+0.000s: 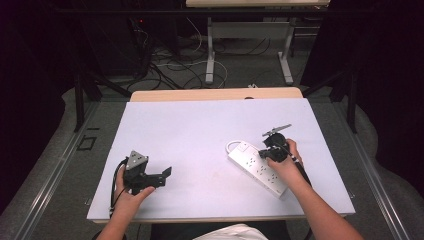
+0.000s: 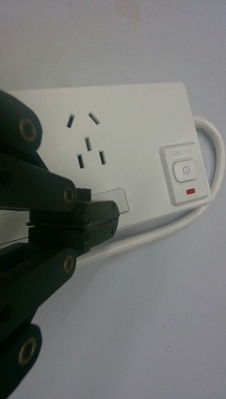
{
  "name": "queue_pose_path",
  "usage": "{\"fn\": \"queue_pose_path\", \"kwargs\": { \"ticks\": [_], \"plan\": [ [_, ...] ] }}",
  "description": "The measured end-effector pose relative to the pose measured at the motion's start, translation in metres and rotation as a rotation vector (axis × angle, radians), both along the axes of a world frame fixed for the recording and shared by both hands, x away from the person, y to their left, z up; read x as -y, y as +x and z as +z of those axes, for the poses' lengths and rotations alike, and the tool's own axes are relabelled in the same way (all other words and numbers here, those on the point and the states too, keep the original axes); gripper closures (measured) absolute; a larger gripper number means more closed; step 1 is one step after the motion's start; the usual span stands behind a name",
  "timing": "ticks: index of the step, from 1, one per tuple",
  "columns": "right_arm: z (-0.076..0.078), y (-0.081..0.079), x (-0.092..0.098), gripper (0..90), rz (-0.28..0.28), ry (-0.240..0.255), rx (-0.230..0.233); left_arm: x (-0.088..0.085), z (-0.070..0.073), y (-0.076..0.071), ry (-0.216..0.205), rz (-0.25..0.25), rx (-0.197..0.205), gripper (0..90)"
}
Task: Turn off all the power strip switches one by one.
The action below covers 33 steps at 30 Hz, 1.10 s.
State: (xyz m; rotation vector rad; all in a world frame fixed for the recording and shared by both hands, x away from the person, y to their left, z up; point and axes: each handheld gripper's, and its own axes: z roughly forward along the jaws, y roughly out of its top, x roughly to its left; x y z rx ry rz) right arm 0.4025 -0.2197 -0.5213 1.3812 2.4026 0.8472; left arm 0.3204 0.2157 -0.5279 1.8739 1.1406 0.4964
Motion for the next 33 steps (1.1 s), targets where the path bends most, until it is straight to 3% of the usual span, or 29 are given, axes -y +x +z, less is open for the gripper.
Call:
{"fn": "queue_pose_path", "kwargs": {
  "ticks": [22,33],
  "plan": [
    [0.004,-0.022,0.017,89.6,-0.002,0.058,0.018,0.001,0.0,0.0,-0.015,0.011,-0.004,2.3],
    [0.014,-0.036,0.025,89.0,-0.016,0.086,0.073,0.0,0.0,0.0,-0.008,0.011,-0.001,2.4]
  ]
}}
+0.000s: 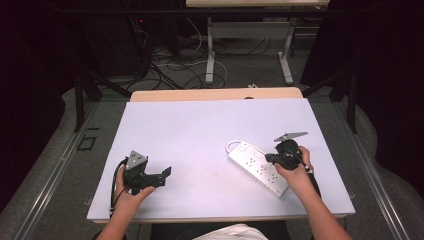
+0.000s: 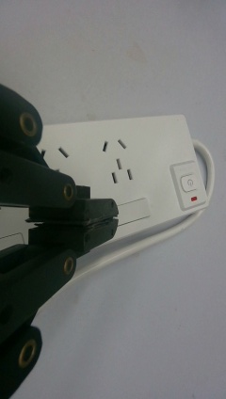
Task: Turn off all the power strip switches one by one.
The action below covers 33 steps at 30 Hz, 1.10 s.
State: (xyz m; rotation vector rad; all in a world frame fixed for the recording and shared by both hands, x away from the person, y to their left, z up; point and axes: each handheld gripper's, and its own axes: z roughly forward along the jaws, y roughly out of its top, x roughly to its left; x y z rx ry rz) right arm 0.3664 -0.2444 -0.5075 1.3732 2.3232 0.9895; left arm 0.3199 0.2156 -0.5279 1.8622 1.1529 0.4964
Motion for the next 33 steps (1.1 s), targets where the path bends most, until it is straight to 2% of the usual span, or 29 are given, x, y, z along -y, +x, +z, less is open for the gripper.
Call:
{"fn": "queue_pose_path", "kwargs": {
  "ticks": [7,10,11,12,13,21,26,28,29,30,33],
  "plan": [
    [0.001,-0.007,0.009,88.4,-0.019,0.015,0.02,0.0,0.0,0.0,0.004,-0.002,0.003,2.3],
    [0.002,-0.009,0.012,88.1,-0.035,0.025,0.015,0.0,0.001,0.0,0.003,-0.004,0.004,2.3],
    [0.002,-0.009,0.014,87.8,-0.027,0.029,0.028,0.0,0.001,0.0,0.003,-0.003,0.003,2.3],
    [0.002,-0.01,0.014,87.8,-0.045,0.038,0.007,0.0,0.001,0.0,0.002,-0.003,0.004,2.3],
    [0.003,-0.01,0.016,87.7,-0.044,0.033,0.017,0.0,0.001,0.0,0.001,-0.003,0.005,2.3],
    [0.001,-0.014,0.024,87.0,-0.063,0.048,0.01,0.0,0.001,0.0,0.001,-0.006,0.006,2.3],
    [0.001,-0.015,0.026,86.8,-0.072,0.047,-0.007,-0.001,0.001,0.0,0.008,-0.007,0.01,2.3],
    [0.001,-0.015,0.027,86.9,-0.074,0.048,-0.013,0.0,0.001,0.0,-0.006,-0.003,0.004,2.3],
    [0.0,-0.014,0.028,87.0,-0.066,0.044,-0.001,0.001,0.001,0.0,-0.005,-0.003,0.004,2.3],
    [0.0,-0.015,0.027,87.1,-0.075,0.048,-0.016,0.001,0.001,0.0,-0.004,-0.004,0.003,2.4],
    [-0.002,-0.014,0.027,87.2,-0.068,0.041,-0.014,0.001,0.001,0.0,-0.004,-0.004,0.004,2.3]
  ]
}}
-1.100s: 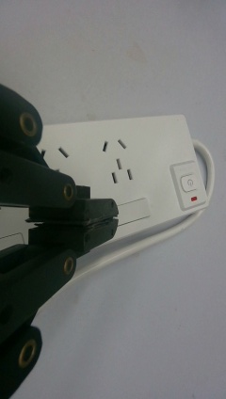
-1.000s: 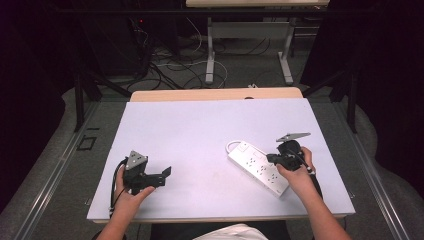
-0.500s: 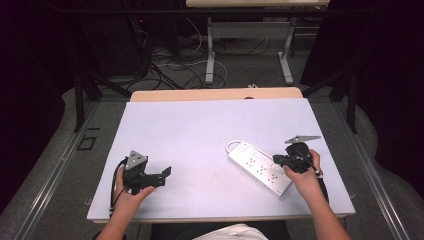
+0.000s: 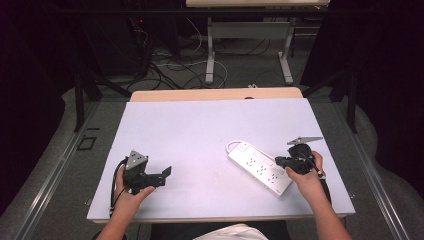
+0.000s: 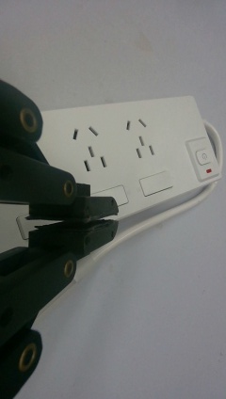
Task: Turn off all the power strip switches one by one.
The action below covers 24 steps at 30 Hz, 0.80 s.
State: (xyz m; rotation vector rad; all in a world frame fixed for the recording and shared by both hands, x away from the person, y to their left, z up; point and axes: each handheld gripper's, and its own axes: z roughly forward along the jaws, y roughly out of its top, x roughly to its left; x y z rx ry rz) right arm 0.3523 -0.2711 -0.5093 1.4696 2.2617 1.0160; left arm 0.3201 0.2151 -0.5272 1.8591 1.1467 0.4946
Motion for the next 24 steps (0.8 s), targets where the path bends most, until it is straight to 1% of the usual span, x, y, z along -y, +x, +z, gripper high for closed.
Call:
{"fn": "queue_pose_path", "kwargs": {
  "ticks": [1,2,4,5,8,11,13,17,18,24],
  "plan": [
    [0.0,0.0,0.0,87.3,0.002,-0.002,0.0,-0.001,0.0,0.0,0.007,-0.002,0.002,2.3],
    [-0.001,0.0,-0.001,87.3,-0.002,-0.001,-0.009,0.0,0.0,0.0,0.007,-0.002,0.002,2.3],
    [-0.002,0.001,-0.002,87.5,-0.002,-0.002,-0.009,0.0,0.0,0.0,0.007,-0.003,0.001,2.3],
    [-0.003,0.001,-0.002,87.7,0.0,-0.002,-0.007,-0.001,0.0,0.001,0.016,-0.006,0.005,2.3],
    [-0.006,0.003,-0.005,87.8,0.003,-0.007,0.001,-0.001,0.0,0.0,0.016,-0.006,0.004,2.3],
    [-0.007,0.003,-0.008,88.1,-0.004,-0.01,-0.015,-0.001,0.0,0.001,0.015,-0.006,0.005,2.3],
    [-0.009,0.005,-0.009,88.1,0.005,-0.018,0.002,0.0,0.0,0.0,0.009,-0.004,0.0,2.4],
    [-0.01,0.006,-0.012,88.1,-0.005,-0.021,-0.009,0.0,0.0,0.0,0.007,-0.003,0.002,2.3],
    [-0.01,0.007,-0.012,88.1,0.001,-0.026,0.001,0.0,0.0,0.0,0.008,-0.004,0.0,2.3],
    [-0.012,0.009,-0.013,88.0,-0.004,-0.029,-0.012,0.0,0.0,0.0,0.009,-0.004,-0.001,2.3]
  ]
}}
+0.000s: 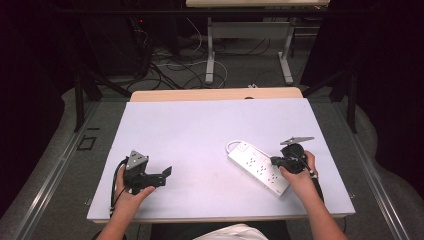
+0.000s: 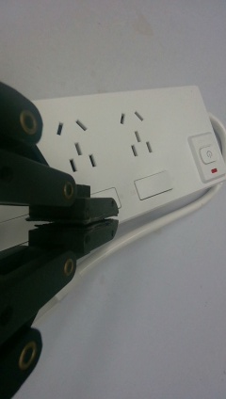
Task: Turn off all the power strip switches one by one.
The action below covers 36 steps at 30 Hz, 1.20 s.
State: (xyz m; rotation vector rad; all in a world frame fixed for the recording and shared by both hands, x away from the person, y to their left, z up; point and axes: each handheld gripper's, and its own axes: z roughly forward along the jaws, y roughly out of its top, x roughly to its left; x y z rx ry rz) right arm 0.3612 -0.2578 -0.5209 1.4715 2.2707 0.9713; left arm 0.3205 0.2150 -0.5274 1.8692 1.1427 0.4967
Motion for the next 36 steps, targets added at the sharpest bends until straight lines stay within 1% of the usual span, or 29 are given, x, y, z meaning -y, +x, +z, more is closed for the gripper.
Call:
{"fn": "queue_pose_path", "kwargs": {
  "ticks": [5,9,12,13,17,18,20,21,23,26,27,28,30,31,32,36],
  "plan": [
    [-0.0013,0.0016,-0.0027,87.9,0.001,0.004,0.002,0.0001,0.0,0.0,0.0,0.0,0.0,2.3],
    [-0.0019,0.0026,-0.0029,87.9,0.001,-0.004,0.001,0.0,0.0,0.0,-0.001,0.0,0.0,2.3],
    [-0.0029,0.003,-0.0028,87.9,-0.002,-0.008,0.0,-0.0005,0.0002,0.0001,0.007,-0.002,0.004,2.4],
    [-0.0033,0.0031,-0.0023,87.8,0.001,-0.012,-0.003,-0.0001,0.0001,0.0,0.002,-0.001,0.002,2.3],
    [-0.0039,0.0033,-0.0016,87.6,-0.003,-0.008,-0.012,0.0001,0.0,0.0,0.0,-0.001,0.0,2.3],
    [-0.004,0.0035,-0.0015,87.6,-0.003,-0.009,-0.01,-0.0004,0.0002,0.0002,0.007,-0.002,0.003,2.3],
    [-0.0042,0.0037,-0.0019,87.5,-0.008,0.001,-0.012,-0.0004,0.0002,0.0002,0.007,-0.002,0.003,2.3],
    [-0.0041,0.0038,-0.0018,87.5,-0.009,0.003,-0.014,0.0002,0.0,0.0,0.0,-0.001,0.0,2.3],
    [-0.0042,0.0036,-0.0018,87.6,-0.011,0.005,-0.015,0.0002,0.0,0.0,0.0,-0.001,0.0,2.3],
    [-0.0044,0.0036,-0.0018,87.6,-0.009,0.002,-0.012,0.0002,0.0,-0.0001,0.001,-0.001,0.001,2.3],
    [-0.0044,0.0036,-0.0018,87.7,-0.008,0.002,-0.011,-0.0004,0.0002,0.0002,0.008,-0.002,0.003,2.3],
    [-0.0047,0.004,-0.0015,87.7,-0.002,-0.001,-0.004,-0.0001,0.0001,0.0001,0.003,-0.001,0.002,2.3],
    [-0.0048,0.0039,-0.0015,87.8,-0.004,0.001,-0.005,-0.0003,0.0002,0.0001,0.007,-0.002,0.004,2.4],
    [-0.0048,0.004,-0.0015,87.8,-0.004,0.0,-0.004,0.0001,0.0001,0.0,0.0,-0.001,0.001,2.3],
    [-0.005,0.004,-0.0011,87.8,0.0,-0.008,-0.002,0.0002,0.0,0.0,0.0,-0.001,0.001,2.3],
    [-0.0046,0.0032,-0.0022,87.9,-0.01,-0.001,-0.009,0.0002,0.0001,-0.0001,0.0,-0.002,0.002,2.3]
  ]
}}
